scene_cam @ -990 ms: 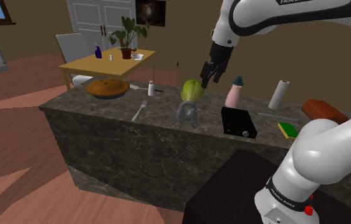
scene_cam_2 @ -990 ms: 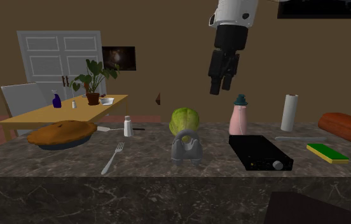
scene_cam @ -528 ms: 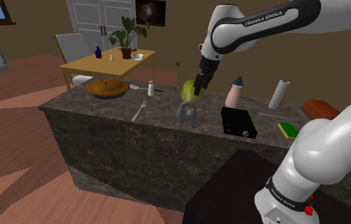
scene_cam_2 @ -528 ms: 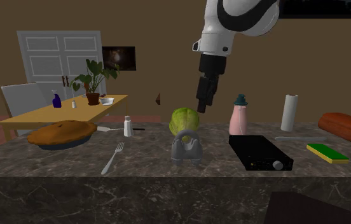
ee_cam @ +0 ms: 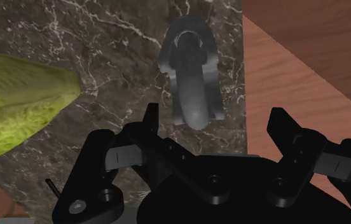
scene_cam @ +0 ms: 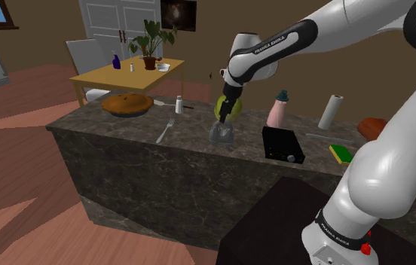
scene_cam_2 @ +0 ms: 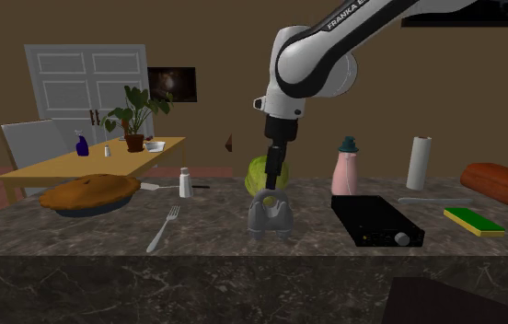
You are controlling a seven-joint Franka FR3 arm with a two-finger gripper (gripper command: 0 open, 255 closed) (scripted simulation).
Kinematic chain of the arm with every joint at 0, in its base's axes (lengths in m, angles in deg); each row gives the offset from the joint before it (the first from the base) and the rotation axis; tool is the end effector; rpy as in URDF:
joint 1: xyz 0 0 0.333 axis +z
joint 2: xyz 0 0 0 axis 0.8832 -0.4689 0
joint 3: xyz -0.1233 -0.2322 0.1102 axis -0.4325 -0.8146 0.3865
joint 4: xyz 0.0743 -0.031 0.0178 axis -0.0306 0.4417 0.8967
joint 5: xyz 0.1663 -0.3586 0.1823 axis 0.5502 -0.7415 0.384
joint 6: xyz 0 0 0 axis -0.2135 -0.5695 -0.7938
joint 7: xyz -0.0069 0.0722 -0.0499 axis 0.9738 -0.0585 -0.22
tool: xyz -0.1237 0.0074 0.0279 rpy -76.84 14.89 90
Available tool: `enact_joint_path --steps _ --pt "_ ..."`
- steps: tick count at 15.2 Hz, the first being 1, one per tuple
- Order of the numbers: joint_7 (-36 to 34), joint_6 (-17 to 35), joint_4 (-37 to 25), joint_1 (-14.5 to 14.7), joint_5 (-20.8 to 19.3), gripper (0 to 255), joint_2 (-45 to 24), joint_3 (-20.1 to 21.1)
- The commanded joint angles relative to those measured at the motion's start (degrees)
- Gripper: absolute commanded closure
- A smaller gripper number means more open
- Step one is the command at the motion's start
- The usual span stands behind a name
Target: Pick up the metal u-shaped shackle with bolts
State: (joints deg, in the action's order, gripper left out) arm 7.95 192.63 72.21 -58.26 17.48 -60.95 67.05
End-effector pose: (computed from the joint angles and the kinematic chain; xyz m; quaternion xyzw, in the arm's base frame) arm 0.5492 -0.0533 0.3328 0.9792 0.1923 0.0643 0.0061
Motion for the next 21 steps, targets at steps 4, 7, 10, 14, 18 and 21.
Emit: enact_joint_path --steps 4,7,10,14,18,21 --pt "3.8 4.3 -0.8 0.0 1.4 0 -5.2 -0.5" --pt "4.1 6.6 0.1 0.1 1.8 0 -6.6 -0.5" --pt "4.4 7.8 0.6 0.0 2.1 0 -7.4 -0.5" --pt "4.3 7.6 0.4 0.0 2.1 255 -7.3 -0.5" --pt "4.3 7.6 0.4 0.1 2.0 255 -7.3 -0.5" --pt "4.2 7.1 0.3 0.0 1.9 255 -6.9 -0.5"
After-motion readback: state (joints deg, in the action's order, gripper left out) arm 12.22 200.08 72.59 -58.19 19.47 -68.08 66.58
